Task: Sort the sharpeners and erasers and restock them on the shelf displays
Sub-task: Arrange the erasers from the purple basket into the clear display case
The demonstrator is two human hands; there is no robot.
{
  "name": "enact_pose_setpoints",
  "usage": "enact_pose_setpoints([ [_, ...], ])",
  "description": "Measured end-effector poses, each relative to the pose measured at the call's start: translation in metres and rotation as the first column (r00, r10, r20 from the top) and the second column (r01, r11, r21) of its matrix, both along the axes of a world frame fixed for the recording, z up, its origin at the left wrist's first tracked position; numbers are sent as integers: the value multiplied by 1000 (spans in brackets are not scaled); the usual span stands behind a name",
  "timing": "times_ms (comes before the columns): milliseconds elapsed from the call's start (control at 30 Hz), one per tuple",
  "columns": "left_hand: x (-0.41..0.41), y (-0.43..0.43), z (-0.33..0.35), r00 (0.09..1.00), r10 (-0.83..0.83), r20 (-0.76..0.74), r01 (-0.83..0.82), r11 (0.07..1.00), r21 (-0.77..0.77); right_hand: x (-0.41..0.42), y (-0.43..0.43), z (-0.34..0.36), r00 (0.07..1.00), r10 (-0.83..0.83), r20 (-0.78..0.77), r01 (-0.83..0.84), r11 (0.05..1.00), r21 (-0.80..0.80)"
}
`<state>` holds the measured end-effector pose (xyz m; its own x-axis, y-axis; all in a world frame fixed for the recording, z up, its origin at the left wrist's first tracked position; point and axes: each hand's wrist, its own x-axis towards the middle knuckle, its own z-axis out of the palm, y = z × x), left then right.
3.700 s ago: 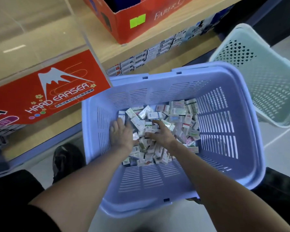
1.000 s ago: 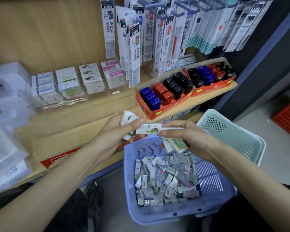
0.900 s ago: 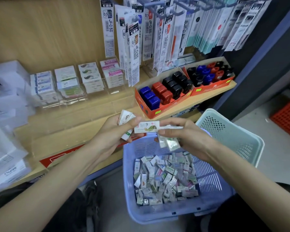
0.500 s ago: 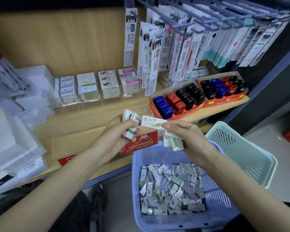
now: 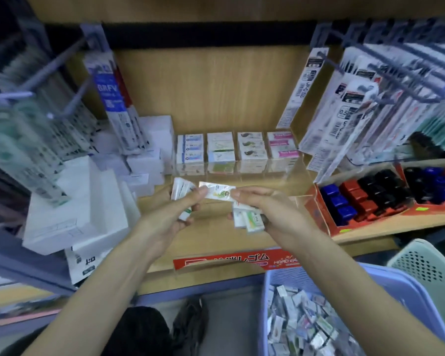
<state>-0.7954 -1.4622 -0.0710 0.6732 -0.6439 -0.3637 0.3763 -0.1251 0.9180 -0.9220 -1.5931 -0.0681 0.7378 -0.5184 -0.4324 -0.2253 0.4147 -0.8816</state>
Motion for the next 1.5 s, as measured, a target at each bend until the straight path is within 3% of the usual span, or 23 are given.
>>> enact_pose_setpoints([
  [67, 6, 4, -3, 999, 33, 20, -34, 999, 14, 15, 3, -1, 1000, 22, -4, -22, 999, -34],
  [133, 14, 5, -5, 992, 119, 47, -121, 992, 41, 21, 4, -2, 999, 32, -40, -41, 970, -238],
  [233, 24, 6, -6, 972, 226, 67, -231, 969, 87, 27, 4, -5, 985, 66, -158, -156, 727, -669],
  [300, 25, 5, -6, 972, 224, 69, -230, 968, 102, 32, 6, -8, 979, 87, -184, -200, 589, -783],
  [500, 31, 2, -2, 972, 206, 110, -216, 972, 93, 45, 4, -10, 985, 82, -154, -175, 465, -868],
  [600, 34, 6, -4, 980, 185, 75, -193, 976, 106, 51, 4, -13, 974, 75, -212, -225, 341, -913],
  [667, 35, 8, -4, 980, 200, 4, -199, 974, 111, 56, 5, -16, 966, 51, -254, -258, 275, -926],
  [833, 46, 12, -2, 892, 349, -287, -356, 934, 26, 75, 2, -18, 920, -29, -392, -373, 247, -894],
  [967, 44, 12, 2, 870, 303, -390, -357, 931, -73, 95, 2, -16, 882, -52, -468, -451, 189, -872],
  [1133, 45, 16, -5, 943, 282, -179, -292, 956, -34, 83, -8, -18, 910, -27, -413, -387, 295, -874],
  [1267, 41, 13, -6, 984, 175, -12, -175, 985, 8, 56, -8, -11, 980, 126, -155, -200, 636, -745],
  [1300, 39, 11, -6, 993, 118, 12, -118, 992, 38, 50, -8, -7, 978, 170, -120, -205, 672, -711],
  [1500, 26, 3, -5, 978, -173, 116, 160, 980, 115, 40, -12, 9, 940, 319, -120, -305, 633, -712],
])
